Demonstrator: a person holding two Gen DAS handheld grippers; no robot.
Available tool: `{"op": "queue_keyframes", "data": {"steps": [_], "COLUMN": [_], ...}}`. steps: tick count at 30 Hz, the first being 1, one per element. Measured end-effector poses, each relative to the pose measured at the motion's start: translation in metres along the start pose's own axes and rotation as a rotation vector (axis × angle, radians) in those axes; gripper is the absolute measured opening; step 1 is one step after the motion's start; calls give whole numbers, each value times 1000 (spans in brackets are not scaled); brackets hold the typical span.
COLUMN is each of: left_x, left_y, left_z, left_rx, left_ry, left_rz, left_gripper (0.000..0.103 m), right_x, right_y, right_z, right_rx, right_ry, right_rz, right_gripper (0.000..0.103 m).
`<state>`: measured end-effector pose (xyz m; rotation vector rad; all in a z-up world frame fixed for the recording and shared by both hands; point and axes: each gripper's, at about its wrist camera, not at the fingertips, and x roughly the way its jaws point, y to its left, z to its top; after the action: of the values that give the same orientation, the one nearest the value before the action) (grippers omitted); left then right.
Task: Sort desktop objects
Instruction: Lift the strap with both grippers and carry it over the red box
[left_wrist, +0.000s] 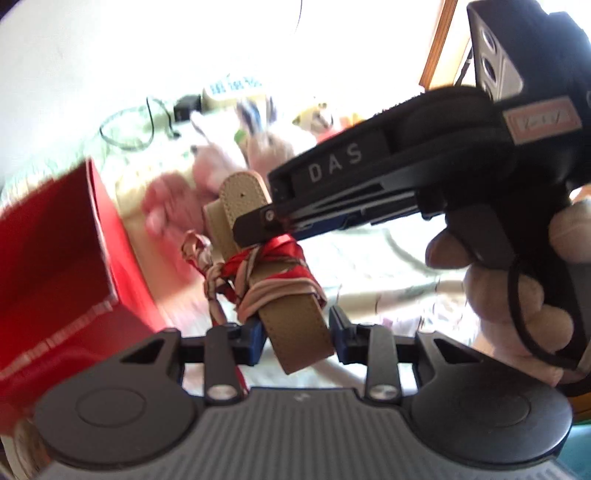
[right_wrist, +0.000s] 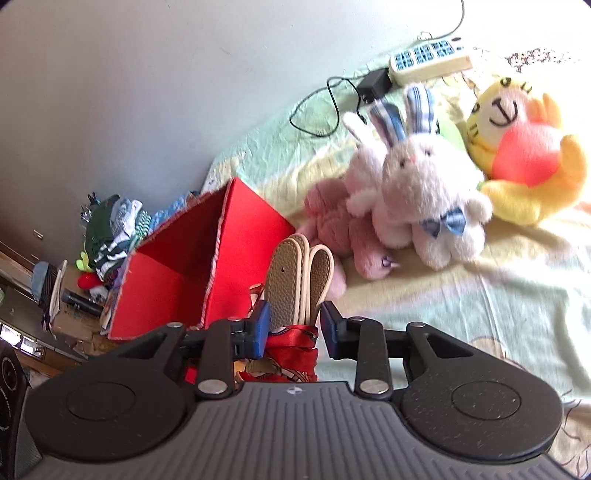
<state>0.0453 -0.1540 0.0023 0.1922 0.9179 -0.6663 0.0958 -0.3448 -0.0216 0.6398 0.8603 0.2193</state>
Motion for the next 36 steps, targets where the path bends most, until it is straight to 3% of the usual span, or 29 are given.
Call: {"op": "queue_keyframes", "data": {"steps": [4, 9, 17, 24, 28, 32, 36], "left_x": [-17, -57, -110, -84, -61, -14, 6], "left_y": [-7, 35, 110, 167, 178, 197, 202], "left_z": [44, 77, 86, 50, 18, 8, 0], "left_rx": [20, 14, 31, -36, -81, -137, -187], "left_ry": [-69, -149, -224, -135, -35, 57, 125], "left_rz": [42, 88, 198, 166, 120, 70, 8], "left_gripper": [34, 34, 34, 35, 35, 36, 36], "right_x": [-5, -1, 39, 105, 144, 177, 201], "right_y": [27, 69, 148, 164, 153, 140, 133], "right_z": [27, 62, 95, 75, 55, 45, 40], "right_rx": [-41, -114, -206, -217, -190, -173, -204], "right_ry": [-70, -131, -179, -77, 27, 155, 245], "right_rz": [44, 100, 194, 143, 82, 10, -62], "right_gripper": [32, 32, 32, 31, 31, 31, 31]}}
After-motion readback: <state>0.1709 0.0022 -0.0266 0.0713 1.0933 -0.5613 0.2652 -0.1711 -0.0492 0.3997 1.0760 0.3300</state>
